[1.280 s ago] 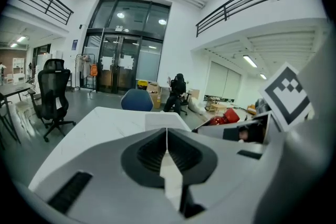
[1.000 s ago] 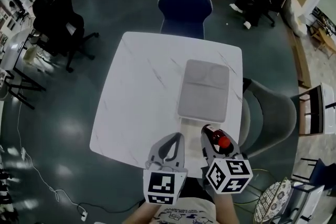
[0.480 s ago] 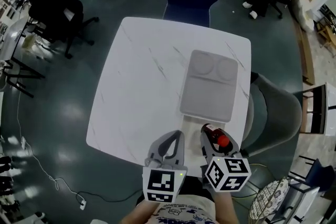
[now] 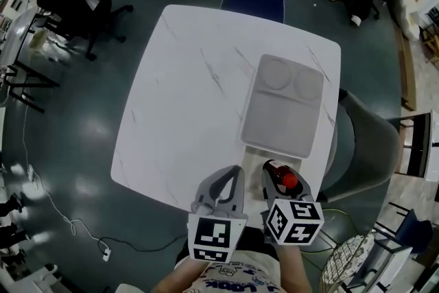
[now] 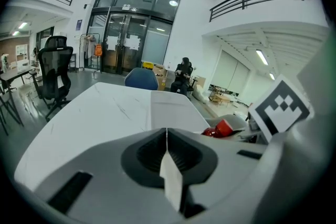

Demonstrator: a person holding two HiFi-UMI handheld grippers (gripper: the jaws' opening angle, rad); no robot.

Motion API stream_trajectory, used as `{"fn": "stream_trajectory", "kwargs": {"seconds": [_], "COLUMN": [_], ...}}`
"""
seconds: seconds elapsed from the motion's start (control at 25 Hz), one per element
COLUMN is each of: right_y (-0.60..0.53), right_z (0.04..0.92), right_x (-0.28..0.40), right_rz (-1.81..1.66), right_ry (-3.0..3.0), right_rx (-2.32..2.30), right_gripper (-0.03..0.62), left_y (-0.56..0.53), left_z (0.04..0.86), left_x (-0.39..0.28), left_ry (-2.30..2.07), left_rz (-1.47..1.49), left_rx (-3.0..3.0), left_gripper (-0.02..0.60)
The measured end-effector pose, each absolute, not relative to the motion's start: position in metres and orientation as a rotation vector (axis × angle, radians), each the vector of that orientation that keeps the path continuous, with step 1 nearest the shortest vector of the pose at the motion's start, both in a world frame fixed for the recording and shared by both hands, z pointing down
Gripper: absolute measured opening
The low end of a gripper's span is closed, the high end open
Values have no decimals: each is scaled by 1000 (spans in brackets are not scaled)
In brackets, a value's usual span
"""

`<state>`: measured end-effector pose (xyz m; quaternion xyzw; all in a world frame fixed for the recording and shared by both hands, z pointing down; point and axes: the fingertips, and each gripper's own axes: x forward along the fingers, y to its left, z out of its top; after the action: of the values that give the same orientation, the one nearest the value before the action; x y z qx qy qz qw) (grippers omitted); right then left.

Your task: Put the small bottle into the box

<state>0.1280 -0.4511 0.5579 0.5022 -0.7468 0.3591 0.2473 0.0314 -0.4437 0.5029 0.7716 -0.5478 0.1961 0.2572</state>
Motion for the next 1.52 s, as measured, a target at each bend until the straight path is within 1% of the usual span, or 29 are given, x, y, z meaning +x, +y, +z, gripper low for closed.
{"fn": "stream_trajectory", "kwargs": {"seconds": [0.52,1.08,1.52], "right_y": [-449,-448,-450], "right_z": [577,598,590], "right_x": [127,121,118], "right_rz": [947,885,885], "right_ry": [-1988,-1920,-1956], "right_rx": [1299,1235,1256], "right_gripper": [225,225,229], "left_y": [-438,-434,-432], "left_z": [516,523,520], "left_x": [35,25,19], "left_ry": [-1472,-1495,-1512], "left_rz": [549,553,545], "left_rx": [2060,2025,2024], "left_gripper": [20,20,20]}}
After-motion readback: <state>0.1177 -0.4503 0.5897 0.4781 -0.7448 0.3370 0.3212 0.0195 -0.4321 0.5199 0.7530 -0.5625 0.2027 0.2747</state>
